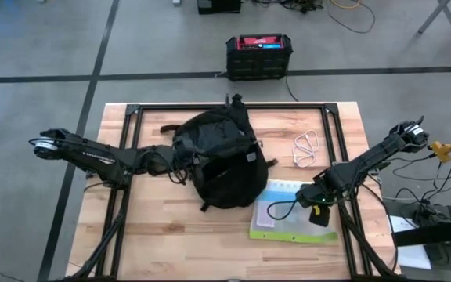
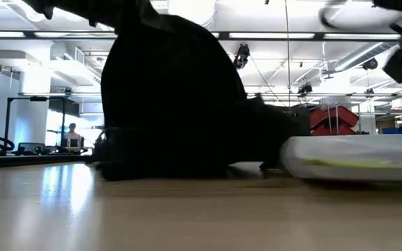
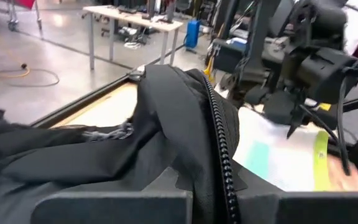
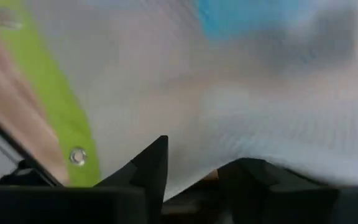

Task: Unpack backpack
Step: Remove the zip bag from the black backpack, then remove the black cellphone from the black backpack

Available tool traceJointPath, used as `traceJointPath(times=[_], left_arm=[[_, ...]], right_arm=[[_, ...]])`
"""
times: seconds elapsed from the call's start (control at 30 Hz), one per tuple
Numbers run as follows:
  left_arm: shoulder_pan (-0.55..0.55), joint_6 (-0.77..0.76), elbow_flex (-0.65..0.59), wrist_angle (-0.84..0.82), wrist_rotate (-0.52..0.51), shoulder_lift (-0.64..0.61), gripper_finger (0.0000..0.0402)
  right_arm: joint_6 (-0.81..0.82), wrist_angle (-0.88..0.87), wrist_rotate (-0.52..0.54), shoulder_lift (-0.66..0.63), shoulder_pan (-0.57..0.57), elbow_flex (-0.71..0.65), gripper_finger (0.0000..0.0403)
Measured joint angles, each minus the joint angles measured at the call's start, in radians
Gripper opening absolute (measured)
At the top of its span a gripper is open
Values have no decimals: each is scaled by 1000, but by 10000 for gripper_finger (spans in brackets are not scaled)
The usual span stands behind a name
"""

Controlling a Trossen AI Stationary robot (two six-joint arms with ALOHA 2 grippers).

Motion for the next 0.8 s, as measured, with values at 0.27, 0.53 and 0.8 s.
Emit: traceJointPath(times=[0.27, 0.53, 0.8], left_arm=[[7, -8, 0, 170, 198, 128, 0], [60, 81, 59, 121, 227, 188, 0], [170, 11, 114, 89, 350, 188, 0]], right_arm=[[122, -175, -191, 0, 56, 7, 156], [-117, -109, 108, 2, -40, 148, 157], [-581, 317, 625, 2, -142, 325, 128]])
